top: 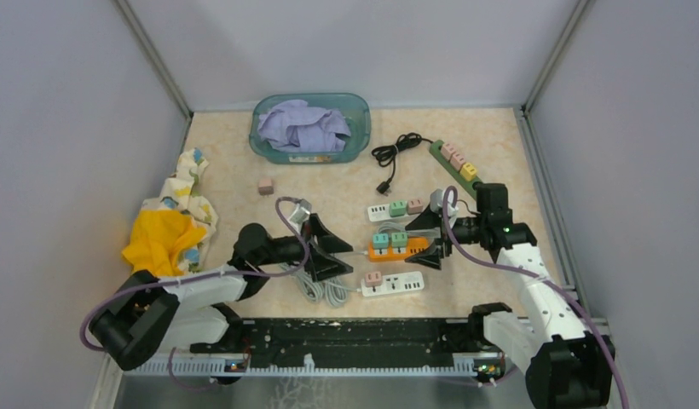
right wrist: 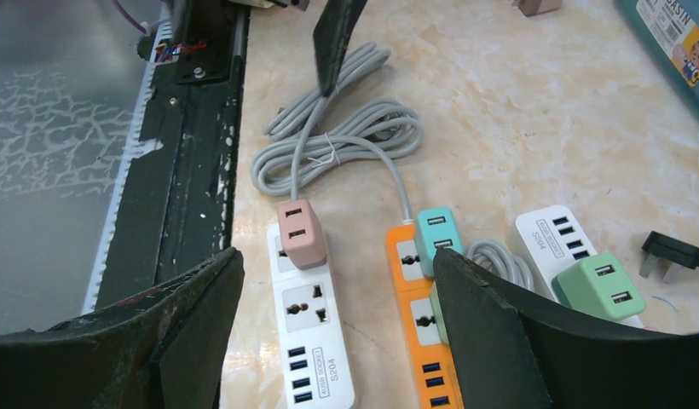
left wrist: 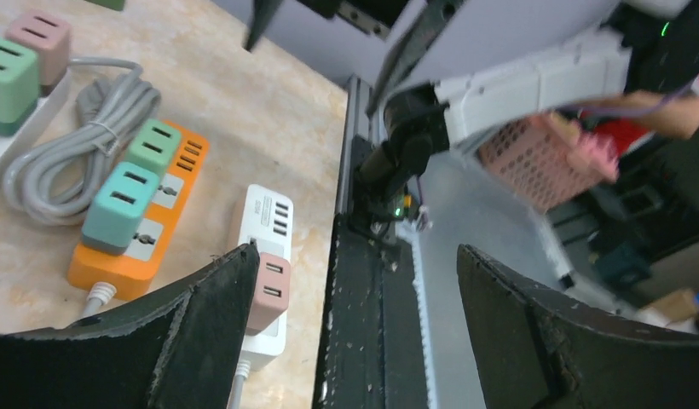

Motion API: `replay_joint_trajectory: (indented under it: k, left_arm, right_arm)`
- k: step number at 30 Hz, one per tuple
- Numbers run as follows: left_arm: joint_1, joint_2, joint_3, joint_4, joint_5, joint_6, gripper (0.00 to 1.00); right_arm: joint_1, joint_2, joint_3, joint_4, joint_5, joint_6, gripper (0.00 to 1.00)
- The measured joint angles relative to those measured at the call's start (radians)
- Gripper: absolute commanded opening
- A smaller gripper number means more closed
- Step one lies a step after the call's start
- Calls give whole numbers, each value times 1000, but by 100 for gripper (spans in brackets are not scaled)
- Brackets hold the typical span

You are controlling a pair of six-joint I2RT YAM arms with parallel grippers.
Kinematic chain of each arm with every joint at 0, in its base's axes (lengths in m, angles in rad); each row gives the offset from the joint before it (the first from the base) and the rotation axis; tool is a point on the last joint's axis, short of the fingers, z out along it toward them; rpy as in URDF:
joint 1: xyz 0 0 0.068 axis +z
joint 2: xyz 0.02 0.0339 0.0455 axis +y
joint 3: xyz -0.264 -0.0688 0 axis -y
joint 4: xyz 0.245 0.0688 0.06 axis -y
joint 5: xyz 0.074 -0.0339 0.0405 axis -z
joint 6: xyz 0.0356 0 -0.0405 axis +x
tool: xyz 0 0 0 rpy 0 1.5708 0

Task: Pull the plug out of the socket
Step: Place the plug at the center of the board, then remove the plug from the socket.

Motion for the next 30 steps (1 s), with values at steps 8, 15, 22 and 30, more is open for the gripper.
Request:
replay_joint_trajectory:
  k: [8,15,22,30]
  left_arm:
    - [-317,-73,55,-282,-288,420,86]
    - [-476,3,171,-516,-579,721,78]
    - [-504,126,316,-718,-705,829,70]
    - [-505,235,443,-892,-700,844,62]
  right_arm:
    - [0,-6,0,-15,1,-30,82]
    - [0,-6,0,-17,1,-39,81]
    - [0,-6,0,-18,0,-43,81]
    - [0,-7,0,-19,0,-47,81]
